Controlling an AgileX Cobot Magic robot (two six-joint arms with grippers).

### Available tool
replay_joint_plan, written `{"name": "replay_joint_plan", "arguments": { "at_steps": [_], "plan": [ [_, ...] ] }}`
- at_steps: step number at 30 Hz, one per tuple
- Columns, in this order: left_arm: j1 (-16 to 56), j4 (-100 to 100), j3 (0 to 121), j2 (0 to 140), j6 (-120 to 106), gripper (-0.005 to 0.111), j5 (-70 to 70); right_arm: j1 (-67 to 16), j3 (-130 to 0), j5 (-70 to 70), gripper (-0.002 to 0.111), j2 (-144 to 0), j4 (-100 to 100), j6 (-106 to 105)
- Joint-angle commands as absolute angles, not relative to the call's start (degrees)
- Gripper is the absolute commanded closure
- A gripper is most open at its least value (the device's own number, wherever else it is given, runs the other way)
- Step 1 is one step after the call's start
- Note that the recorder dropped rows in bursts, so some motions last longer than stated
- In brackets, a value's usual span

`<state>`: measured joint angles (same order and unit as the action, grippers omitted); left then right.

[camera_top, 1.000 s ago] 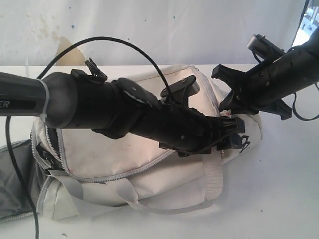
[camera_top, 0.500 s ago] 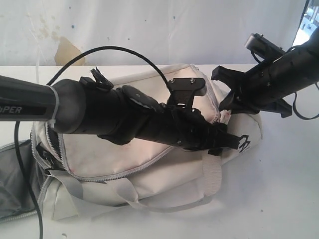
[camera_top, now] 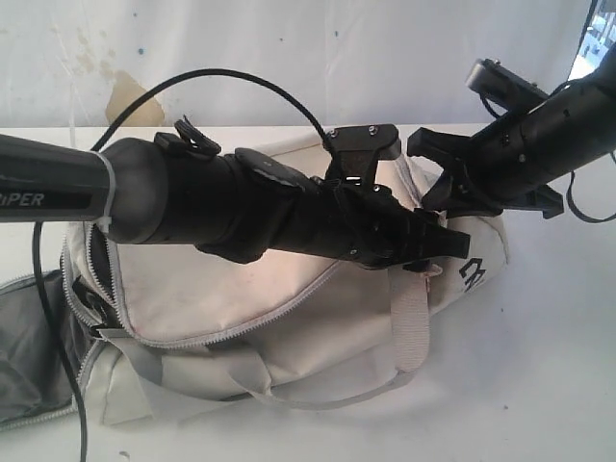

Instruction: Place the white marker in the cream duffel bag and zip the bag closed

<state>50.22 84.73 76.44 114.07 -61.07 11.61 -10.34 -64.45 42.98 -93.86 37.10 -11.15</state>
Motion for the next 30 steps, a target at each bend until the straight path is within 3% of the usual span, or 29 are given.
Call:
{"name": "replay_joint_plan", "arguments": {
  "at_steps": [1, 7, 10, 18, 19, 23, 30],
  "plan": [
    [50.4, 84.8, 77.1, 114.6, -61.8, 0.049, 13.9, -10.3, -64.9, 45.3, 0.108, -93.4, 39.0, -12.5],
    [50.4, 85.8, 77.6, 116.1, -61.8, 0.047, 13.7, -10.3, -64.9, 46.2, 0.108, -93.4, 39.5, -12.6],
    [50.4, 86.7, 78.1, 117.4, -61.8, 0.054, 13.5, -10.3, -64.9, 47.5, 0.108, -93.4, 40.0, -12.8],
    [50.4, 87.8, 78.1, 117.6, -61.8, 0.104, 13.6, -10.3, -64.9, 47.7, 0.108, -93.4, 40.1, -13.3],
    [50.4, 87.6, 78.1, 117.6, -62.0, 0.107, 14.4, -10.3, -64.9, 47.7, 0.108, -93.4, 40.1, -14.0],
    [50.4, 81.8, 78.1, 115.5, -60.8, 0.107, 19.3, -10.3, -64.9, 47.2, 0.108, -93.4, 39.7, -14.6],
    [45.7, 50.6, 78.1, 110.5, -31.3, 0.107, 34.0, -10.3, -64.8, 44.8, 0.108, -93.4, 38.4, -14.4]
  ]
}}
